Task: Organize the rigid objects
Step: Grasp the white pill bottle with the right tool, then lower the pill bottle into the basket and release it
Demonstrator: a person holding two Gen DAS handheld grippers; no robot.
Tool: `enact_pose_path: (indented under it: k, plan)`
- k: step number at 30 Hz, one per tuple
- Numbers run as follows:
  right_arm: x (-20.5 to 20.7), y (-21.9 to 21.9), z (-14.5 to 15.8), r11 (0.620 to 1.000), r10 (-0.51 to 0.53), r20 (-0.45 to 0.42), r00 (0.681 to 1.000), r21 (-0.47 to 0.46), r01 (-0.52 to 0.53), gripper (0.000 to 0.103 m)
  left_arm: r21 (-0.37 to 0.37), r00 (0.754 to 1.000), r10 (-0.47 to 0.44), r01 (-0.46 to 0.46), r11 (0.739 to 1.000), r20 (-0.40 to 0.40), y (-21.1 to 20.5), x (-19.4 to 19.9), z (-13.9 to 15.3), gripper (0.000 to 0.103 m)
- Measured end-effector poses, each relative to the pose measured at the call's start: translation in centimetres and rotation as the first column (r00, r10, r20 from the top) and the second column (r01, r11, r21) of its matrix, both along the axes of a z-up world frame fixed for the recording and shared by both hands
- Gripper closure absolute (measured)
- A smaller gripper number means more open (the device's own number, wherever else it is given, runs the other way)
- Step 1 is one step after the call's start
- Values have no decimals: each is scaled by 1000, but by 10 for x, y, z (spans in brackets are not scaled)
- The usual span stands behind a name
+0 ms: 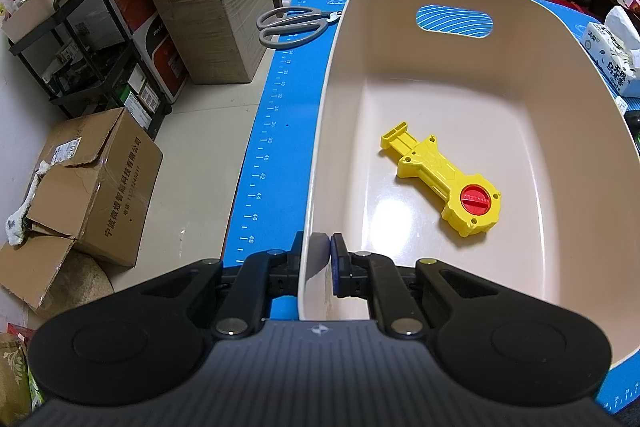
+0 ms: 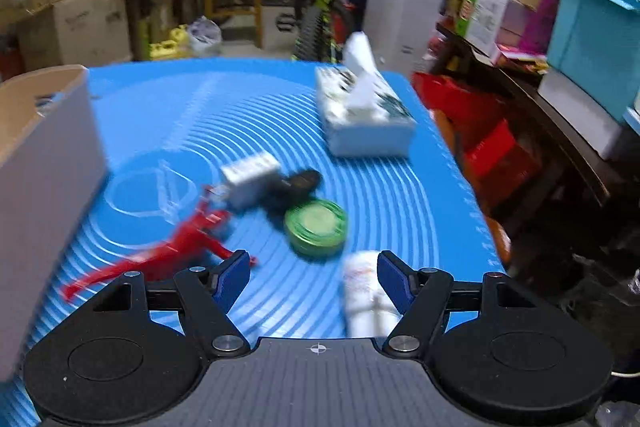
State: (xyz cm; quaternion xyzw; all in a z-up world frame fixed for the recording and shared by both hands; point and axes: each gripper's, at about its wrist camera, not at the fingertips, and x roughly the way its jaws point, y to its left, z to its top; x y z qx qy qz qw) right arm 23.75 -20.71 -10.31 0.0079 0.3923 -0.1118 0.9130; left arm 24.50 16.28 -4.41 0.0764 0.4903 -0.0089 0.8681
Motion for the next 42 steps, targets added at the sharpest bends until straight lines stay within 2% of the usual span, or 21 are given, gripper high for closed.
enact_pose_path:
  k: [6, 9, 10, 11, 12, 17, 25, 32, 37, 42]
  plan:
    - [5, -21, -26, 999, -35, -43, 998, -9, 35, 29, 2, 1000, -2, 2, 1000, -2, 0, 0, 0, 89]
    - [6, -30, -35, 998, -53, -58, 997, 27, 55, 38, 2, 1000, -2, 2, 1000, -2, 0, 0, 0, 89]
    - [5, -31, -37, 997, -54, -61, 997, 44, 57, 44, 2, 1000, -2, 2, 1000, -1, 0, 0, 1, 89]
    - [3, -34, -38, 996, -56, -44, 997, 62, 59, 45, 2, 1000, -2, 2, 1000, -1, -1, 0, 0, 89]
    - [3, -34, -39, 996, -51, -42, 998, 75, 55, 56, 2, 1000, -3, 3, 1000, 1, 0, 0, 1, 89]
    - [-1, -27, -36, 998, -27, -22, 999, 63, 28, 59, 3, 1000, -4, 4, 1000, 4, -1, -1, -1, 89]
    - [-18, -6, 18, 997, 42, 162, 986, 64, -53, 59, 5, 1000, -8, 8, 1000, 5, -1, -1, -1, 89]
    - [-21, 38, 76, 978, 160, 320, 934, 77, -194, 59, 4, 1000, -6, 6, 1000, 5, -2, -2, -1, 89]
    - [-12, 82, 98, 948, 262, 358, 896, 81, -309, 59, 4, 1000, -6, 6, 1000, 5, -2, -2, -1, 89]
    - [5, 131, 101, 910, 361, 343, 867, 74, -408, 59, 5, 1000, -7, 7, 1000, 5, -2, -2, -1, 89]
